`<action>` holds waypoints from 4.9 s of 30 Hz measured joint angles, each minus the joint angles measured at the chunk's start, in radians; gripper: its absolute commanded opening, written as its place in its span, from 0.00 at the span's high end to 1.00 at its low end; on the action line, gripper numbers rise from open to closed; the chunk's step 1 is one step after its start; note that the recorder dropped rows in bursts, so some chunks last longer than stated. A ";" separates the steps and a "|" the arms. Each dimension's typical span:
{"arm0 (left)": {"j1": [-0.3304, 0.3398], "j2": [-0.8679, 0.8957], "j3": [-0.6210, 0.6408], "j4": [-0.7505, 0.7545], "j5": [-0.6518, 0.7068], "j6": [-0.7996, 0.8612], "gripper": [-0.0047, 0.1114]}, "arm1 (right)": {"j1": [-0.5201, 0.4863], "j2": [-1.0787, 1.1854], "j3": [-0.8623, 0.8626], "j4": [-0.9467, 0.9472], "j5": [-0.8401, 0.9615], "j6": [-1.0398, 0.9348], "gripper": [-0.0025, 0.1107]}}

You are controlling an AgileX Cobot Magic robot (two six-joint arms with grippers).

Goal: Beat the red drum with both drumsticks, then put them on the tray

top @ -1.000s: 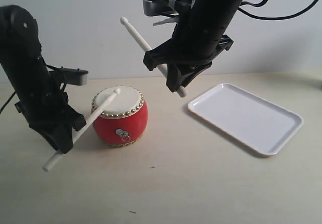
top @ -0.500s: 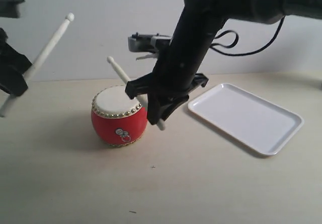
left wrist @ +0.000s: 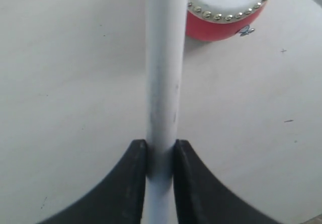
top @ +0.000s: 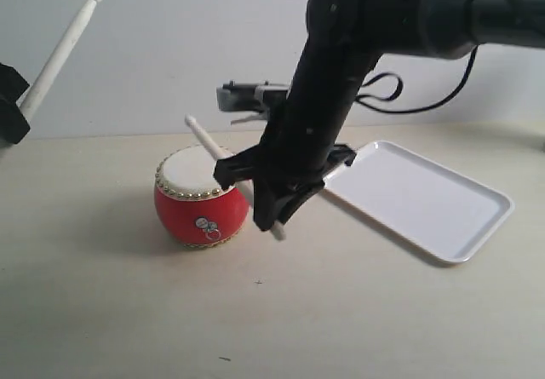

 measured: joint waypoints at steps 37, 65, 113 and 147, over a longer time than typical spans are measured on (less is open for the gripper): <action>-0.144 0.096 0.174 -0.318 -0.127 0.070 0.96 | -0.339 -0.305 0.267 -0.091 -0.034 0.031 0.98; -0.308 0.388 -0.218 -0.338 -0.003 0.072 0.96 | -0.655 0.115 0.310 0.155 -0.261 0.039 0.98; -0.346 0.510 -0.219 -0.608 -0.003 0.224 0.96 | -0.655 -0.272 0.440 0.739 -0.218 -0.448 0.48; -0.429 0.544 -0.129 -0.622 -0.003 0.315 0.96 | -0.576 -0.179 0.495 0.971 -0.006 -1.147 0.46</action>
